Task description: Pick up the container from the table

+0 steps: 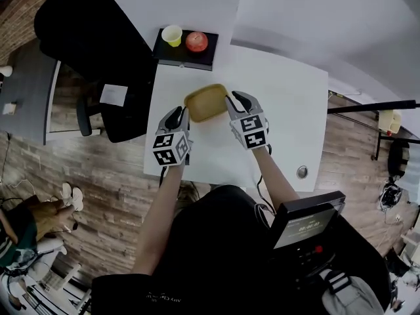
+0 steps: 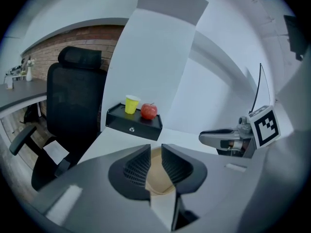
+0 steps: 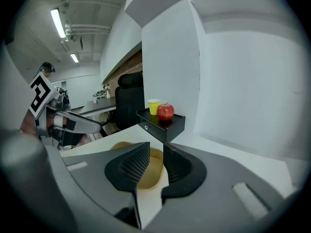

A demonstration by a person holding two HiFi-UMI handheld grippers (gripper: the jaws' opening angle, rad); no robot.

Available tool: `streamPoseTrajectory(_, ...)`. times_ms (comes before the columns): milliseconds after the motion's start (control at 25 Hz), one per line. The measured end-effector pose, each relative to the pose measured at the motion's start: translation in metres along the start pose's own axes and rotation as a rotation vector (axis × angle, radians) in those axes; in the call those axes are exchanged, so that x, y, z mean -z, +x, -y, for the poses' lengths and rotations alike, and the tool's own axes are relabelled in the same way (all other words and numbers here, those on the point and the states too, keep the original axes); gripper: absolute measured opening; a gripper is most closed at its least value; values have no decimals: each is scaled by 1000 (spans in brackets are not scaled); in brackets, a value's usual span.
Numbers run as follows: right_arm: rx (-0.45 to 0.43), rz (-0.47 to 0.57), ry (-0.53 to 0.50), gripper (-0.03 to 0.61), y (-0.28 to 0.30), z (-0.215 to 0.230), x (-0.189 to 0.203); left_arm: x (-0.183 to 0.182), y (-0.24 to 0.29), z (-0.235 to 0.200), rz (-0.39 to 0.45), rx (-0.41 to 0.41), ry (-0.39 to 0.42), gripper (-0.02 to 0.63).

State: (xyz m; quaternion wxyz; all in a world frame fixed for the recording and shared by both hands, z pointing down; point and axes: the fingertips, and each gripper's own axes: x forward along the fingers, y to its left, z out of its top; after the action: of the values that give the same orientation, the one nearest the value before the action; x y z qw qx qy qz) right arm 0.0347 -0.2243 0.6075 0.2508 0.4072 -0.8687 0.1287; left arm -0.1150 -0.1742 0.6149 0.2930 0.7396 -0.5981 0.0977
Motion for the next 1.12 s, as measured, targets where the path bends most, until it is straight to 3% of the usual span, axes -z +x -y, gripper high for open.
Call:
streamPoseTrajectory(280,-18,-73,28,115,29,13,27,20,18,-10,-59,-23,-125,77)
streamPoseTrajectory(840,-50,-193,75,129,69,11,65,50,47,-21,-150,-33,-192,86)
streamPoseTrajectory(1120,-55,-223,98,135,77,7,76,49,53,-24,-147,-27,-203,84)
